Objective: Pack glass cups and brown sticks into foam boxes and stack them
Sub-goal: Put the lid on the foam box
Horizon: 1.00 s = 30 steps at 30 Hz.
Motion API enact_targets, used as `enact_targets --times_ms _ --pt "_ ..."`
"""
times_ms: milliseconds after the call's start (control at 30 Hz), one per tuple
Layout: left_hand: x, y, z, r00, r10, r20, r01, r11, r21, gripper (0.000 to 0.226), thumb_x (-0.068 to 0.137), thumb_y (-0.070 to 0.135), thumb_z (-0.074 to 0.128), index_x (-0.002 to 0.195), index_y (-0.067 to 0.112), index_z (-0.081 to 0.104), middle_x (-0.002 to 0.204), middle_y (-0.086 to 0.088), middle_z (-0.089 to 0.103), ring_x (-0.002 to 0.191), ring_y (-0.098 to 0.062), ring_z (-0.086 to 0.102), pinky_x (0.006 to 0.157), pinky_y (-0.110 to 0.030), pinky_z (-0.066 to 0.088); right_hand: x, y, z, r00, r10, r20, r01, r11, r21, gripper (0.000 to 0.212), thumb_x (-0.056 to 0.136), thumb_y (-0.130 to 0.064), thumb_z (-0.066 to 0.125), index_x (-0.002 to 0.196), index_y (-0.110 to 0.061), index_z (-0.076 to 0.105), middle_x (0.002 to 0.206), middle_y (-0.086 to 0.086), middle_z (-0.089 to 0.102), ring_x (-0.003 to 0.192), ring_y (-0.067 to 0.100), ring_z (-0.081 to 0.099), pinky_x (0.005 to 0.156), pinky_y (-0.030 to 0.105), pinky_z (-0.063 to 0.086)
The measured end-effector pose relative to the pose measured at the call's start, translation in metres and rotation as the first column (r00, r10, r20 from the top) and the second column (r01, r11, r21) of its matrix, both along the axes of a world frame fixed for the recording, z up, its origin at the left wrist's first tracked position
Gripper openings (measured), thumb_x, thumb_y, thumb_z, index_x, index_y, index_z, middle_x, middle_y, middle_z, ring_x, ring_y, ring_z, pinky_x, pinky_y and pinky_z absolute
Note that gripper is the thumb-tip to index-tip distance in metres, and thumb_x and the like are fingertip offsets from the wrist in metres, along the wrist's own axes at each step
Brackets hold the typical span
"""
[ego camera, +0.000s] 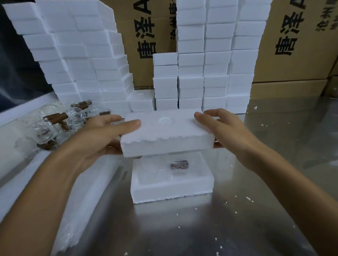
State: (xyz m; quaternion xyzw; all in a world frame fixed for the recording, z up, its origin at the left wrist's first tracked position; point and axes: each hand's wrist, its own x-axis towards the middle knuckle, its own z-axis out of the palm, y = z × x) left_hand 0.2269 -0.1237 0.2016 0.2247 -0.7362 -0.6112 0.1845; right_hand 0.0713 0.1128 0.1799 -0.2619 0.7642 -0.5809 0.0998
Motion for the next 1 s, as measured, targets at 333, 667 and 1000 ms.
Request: enact_targets --times_ms 333,667,1000 --pt "0.02 -0.012 0.0 0.871 -0.346 0.348 0.41 0.903 -0.129 0.061 0.057 0.033 0.091 0.112 0.018 0.069 0.104 -0.011 0.075 0.093 -0.033 0.073 0.077 -0.047 0.061 0.0 0.018 0.013 0.934 0.322 0.155 -0.356 0.867 0.347 0.064 0.069 -0.047 0.08 0.124 -0.03 0.052 0.094 0.002 0.074 0.079 0.019 0.075 0.065 0.03 0.06" --pt "-0.002 0.004 -0.022 0.963 -0.159 0.216 0.187 0.975 -0.117 0.033 0.077 0.046 0.073 0.099 0.02 0.074 0.086 -0.002 0.076 0.067 -0.013 0.072 0.052 -0.022 0.053 -0.008 0.009 -0.014 0.969 0.178 0.17 -0.224 0.926 0.305 0.035 0.088 -0.052 0.067 0.115 -0.032 0.057 0.099 -0.002 0.072 0.07 0.014 0.074 0.062 0.032 0.061" --pt "-0.004 -0.006 -0.029 0.954 -0.178 0.242 0.207 0.973 -0.1 0.025 0.091 0.04 0.064 0.096 0.018 0.075 0.09 -0.001 0.077 0.074 -0.013 0.073 0.056 -0.024 0.056 0.003 -0.001 -0.023 0.98 0.147 0.134 -0.179 0.945 0.272 0.046 0.087 -0.06 0.061 0.122 -0.032 0.051 0.105 -0.007 0.068 0.094 0.013 0.068 0.076 0.039 0.062"
